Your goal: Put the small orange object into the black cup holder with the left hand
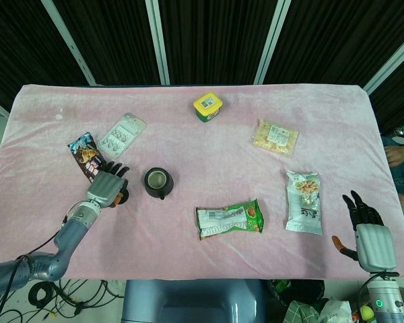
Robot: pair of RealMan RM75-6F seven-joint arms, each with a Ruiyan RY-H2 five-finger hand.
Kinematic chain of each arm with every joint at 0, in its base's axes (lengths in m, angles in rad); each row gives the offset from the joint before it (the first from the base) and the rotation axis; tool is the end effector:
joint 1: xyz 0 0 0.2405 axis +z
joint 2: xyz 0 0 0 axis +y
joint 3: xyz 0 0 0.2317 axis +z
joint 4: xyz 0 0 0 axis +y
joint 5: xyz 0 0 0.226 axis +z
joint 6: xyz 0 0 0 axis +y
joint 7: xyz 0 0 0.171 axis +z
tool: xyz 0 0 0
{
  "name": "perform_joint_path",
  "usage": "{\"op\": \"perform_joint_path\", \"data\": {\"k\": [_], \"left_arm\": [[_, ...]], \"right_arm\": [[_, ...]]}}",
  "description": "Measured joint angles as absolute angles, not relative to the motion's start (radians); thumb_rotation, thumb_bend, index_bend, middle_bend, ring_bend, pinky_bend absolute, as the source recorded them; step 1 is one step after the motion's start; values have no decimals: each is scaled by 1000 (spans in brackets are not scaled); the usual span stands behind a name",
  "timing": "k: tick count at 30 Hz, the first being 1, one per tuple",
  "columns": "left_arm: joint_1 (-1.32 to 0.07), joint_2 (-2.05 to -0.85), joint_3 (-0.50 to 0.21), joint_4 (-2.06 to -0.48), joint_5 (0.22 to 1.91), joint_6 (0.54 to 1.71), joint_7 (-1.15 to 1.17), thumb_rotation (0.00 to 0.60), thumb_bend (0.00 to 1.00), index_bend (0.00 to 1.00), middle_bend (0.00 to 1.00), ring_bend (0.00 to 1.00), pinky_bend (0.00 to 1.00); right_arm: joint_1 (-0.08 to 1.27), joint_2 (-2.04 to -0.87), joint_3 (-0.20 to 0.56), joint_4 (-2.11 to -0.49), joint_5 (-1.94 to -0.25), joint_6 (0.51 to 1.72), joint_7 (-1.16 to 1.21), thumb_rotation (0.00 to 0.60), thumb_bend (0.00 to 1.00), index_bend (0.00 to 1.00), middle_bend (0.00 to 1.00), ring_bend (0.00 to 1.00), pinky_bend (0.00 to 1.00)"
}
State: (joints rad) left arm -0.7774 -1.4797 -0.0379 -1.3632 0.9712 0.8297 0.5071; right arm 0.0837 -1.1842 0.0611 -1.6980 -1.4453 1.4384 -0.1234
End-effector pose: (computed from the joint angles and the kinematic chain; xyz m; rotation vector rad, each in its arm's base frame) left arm -0.2028 0.3626 -0.0396 -1.9712 -0.8146 -0.4950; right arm -0.2785 -0.2071 0.1030 1.3685 -0.9820 0.8796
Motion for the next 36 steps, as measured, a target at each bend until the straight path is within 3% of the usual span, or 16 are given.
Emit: {"op": "perform_joint_path", "data": {"k": [15,26,36], "left_arm": [[-764,-1419,-86,-1436,1005,890,450,600,460,558,100,0,0],[-849,-1386,-189,-1471,948,807,400,600,460,570,102,0,0],[-934,-1434,-231,-1433,853,764,435,600,460,574,101,0,0]], "right_arm": [[82,-1181,61,-1702,-1438,1435,-120,600,161,53,15,133,157],[81,-1181,62,-1705,-1434,1435,-120,600,159,54,15,134,157],[82,-1180,62,-1704,-1431,1432,-118,600,162,55,15,134,157]]}}
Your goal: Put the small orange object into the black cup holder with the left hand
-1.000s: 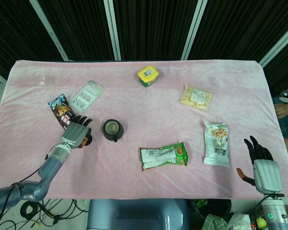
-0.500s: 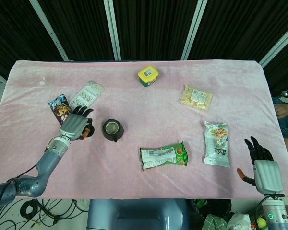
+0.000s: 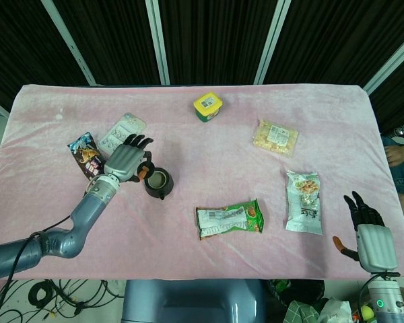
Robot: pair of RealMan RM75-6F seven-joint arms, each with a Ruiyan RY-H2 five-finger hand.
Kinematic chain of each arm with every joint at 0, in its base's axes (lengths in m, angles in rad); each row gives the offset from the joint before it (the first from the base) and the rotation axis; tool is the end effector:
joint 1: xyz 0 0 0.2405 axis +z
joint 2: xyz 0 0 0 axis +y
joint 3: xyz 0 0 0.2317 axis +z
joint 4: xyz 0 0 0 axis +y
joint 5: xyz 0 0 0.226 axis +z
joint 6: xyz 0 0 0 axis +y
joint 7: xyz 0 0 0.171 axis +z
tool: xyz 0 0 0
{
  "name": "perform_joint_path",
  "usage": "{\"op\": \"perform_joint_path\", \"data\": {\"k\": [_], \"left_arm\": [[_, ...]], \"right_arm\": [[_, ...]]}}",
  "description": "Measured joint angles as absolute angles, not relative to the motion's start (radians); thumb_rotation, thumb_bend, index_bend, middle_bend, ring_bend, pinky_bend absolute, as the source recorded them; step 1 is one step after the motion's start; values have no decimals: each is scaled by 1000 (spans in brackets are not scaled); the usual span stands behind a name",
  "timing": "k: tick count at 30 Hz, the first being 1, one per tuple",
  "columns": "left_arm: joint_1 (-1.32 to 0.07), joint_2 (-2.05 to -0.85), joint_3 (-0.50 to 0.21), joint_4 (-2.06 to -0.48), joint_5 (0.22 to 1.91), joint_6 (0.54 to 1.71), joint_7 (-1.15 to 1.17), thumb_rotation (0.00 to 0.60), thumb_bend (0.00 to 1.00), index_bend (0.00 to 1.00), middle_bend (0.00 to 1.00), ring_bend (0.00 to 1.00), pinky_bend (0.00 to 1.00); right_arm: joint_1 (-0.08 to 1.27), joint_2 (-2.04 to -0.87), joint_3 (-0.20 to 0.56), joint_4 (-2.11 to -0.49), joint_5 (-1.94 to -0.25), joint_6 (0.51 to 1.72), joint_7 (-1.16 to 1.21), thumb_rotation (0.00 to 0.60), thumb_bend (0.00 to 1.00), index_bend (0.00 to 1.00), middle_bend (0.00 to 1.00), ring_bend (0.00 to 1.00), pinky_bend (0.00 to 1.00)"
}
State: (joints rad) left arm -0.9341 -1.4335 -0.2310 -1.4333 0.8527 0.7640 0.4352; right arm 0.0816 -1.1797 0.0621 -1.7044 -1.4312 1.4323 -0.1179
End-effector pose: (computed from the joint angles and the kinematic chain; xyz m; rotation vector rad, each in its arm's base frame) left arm -0.1035 0.4150 -0.0140 -1.9062 -0.9163 -0.7799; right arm -0.2805 -0.2065 0.1035 1.3569 -0.9997 0.8733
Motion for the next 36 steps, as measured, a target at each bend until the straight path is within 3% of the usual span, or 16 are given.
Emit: {"op": "perform_joint_path", "data": {"k": [12,36], "left_arm": [[-1028,-1507,-210,-1388,700,736,536,600,460,577,100,0,0],[-1072,-1537,-146,-1377,619,775,599,600,460,582,101,0,0]], "right_arm": [[81,-1177,66,-1704,-1427,1435,-109,600,163,54,15,134,157],[80,-1176,67,-1704,-1428,1436,-102,600,167,54,15,134,157]]}}
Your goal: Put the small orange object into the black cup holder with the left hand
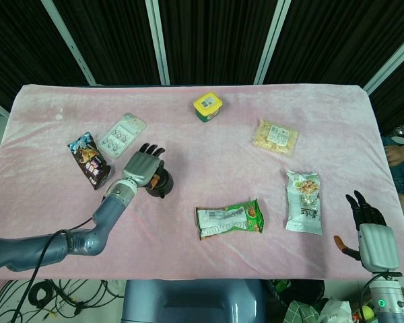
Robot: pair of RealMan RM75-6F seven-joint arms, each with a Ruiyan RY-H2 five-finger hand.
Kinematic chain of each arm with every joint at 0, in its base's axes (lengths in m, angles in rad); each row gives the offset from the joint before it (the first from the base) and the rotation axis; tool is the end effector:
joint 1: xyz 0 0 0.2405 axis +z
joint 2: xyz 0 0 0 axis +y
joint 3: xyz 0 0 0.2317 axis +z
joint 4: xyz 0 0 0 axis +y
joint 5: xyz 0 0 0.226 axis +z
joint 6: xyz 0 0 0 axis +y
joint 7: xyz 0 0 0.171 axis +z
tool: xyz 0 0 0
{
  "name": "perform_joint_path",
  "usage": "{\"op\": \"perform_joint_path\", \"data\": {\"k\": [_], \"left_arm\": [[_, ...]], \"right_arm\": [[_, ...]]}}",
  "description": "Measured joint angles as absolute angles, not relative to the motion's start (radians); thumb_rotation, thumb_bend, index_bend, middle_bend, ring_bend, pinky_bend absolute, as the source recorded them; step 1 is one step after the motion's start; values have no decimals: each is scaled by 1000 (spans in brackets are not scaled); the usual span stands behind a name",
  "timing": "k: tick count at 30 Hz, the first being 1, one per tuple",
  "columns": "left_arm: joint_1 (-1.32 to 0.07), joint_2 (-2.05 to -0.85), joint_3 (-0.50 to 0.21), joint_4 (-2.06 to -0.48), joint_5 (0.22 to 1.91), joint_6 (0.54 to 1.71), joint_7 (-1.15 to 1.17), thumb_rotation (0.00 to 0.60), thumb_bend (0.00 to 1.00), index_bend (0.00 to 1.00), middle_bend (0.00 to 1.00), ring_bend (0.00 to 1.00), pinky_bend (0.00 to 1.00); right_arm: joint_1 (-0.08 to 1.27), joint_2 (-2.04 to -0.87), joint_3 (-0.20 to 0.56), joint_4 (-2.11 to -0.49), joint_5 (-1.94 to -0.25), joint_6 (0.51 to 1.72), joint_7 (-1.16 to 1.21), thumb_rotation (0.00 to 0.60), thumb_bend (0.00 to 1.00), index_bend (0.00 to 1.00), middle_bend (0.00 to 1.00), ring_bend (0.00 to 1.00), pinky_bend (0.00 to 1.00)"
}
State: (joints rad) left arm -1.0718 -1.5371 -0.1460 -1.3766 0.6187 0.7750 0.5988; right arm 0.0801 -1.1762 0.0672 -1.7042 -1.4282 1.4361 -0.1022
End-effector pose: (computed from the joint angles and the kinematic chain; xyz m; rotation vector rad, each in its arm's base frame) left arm -0.0922 0.4107 -0.0553 -1.9650 -0.9001 -0.6285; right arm -0.2812 -0.2073 0.1062 1.3429 -1.0046 0.8852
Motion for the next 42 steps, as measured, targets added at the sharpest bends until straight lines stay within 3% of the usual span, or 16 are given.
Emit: {"op": "perform_joint_path", "data": {"k": [21,23,25,27,30,36,42], "left_arm": [[-1072,-1547,-124,-1368,633,779,575,600,459,587,102,0,0],[-1071,-1547,-122,-1364,634,775,571,600,439,548,98,0,0],[-1071,-1547,-119,-1360,635,769,569,600,394,447,90,0,0],[-1072,-1545,-115,-1359,634,760,569,600,332,212,76,0,0],[-1074,-1537,-111,-1365,631,756,571,600,315,20,65,0,0],[-1059,-1505,-150,-1413,658,784,506,600,314,2,67,0,0],[-1012,-1410,-175,-1526,734,836,439,600,314,98,71,0,0]], "right_arm": [[83,-1180,67,-1707,-1425,1430,-112,600,169,54,17,134,157],[83,-1180,68,-1708,-1423,1431,-113,600,169,54,17,134,157],[82,-1181,69,-1709,-1421,1432,-114,600,169,54,17,134,157],[82,-1181,69,-1709,-1420,1433,-114,600,169,54,17,134,157],[82,-1181,69,-1709,-1420,1433,-114,600,169,54,17,134,157],[83,-1182,68,-1708,-1422,1432,-113,600,169,54,17,134,157],[83,-1182,69,-1708,-1421,1431,-113,600,169,54,17,134,157]]}}
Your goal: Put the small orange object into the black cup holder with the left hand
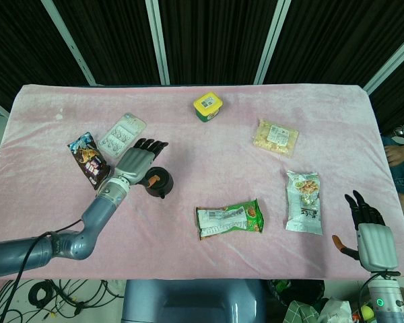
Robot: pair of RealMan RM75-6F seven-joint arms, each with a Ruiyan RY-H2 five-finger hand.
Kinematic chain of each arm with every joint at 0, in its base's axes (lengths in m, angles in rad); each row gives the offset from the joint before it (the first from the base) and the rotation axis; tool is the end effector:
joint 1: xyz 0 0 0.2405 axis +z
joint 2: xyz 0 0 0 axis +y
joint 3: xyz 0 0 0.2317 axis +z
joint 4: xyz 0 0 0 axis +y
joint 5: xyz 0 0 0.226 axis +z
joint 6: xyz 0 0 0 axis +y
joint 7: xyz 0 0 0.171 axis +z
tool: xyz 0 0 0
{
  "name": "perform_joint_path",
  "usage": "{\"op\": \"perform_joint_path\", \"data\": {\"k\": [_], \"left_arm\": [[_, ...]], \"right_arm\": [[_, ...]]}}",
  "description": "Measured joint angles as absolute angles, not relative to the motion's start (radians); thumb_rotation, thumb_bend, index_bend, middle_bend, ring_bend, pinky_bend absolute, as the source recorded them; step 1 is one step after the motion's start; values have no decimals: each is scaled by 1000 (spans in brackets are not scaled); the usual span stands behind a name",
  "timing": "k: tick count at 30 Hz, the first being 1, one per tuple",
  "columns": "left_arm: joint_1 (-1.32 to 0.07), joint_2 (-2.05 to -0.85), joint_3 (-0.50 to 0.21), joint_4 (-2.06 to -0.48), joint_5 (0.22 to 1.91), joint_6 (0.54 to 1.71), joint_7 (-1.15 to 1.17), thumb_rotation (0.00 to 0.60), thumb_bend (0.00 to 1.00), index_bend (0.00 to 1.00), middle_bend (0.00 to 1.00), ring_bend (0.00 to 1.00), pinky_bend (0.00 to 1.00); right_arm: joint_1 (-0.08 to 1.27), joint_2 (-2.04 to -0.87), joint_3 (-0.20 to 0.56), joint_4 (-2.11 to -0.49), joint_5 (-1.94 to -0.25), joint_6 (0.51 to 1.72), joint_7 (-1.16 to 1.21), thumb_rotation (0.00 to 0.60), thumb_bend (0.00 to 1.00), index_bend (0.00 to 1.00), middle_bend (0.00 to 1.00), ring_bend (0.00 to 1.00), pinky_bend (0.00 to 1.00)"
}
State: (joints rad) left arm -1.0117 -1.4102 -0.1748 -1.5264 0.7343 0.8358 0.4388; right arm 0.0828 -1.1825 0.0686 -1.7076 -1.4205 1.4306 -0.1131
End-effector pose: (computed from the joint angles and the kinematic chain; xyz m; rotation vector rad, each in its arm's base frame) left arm -0.0848 0.4035 -0.0172 -1.9036 -0.9699 -0.7982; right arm -0.2804 -0.2081 0.1037 1.3431 -1.0096 0.8799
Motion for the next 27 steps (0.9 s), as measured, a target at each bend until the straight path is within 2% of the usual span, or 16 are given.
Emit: {"op": "perform_joint_path", "data": {"k": [6,15,27], "left_arm": [[-933,-1286,-141,-1660,792,929,435,600,314,101,71,0,0],[-726,-1065,-7,-1877,956,1112,409,600,314,132,73,0,0],[-473,-995,143,-1861,1356,1315,217,600,314,162,73,0,0]], "right_arm": [[82,-1183,71,-1708,-1414,1431,-113,600,169,54,17,134,157],[81,-1183,73,-1709,-1411,1435,-115,600,171,54,17,134,157],[80,-1185,73,-1707,-1418,1438,-111,600,174,54,17,134,157]]}}
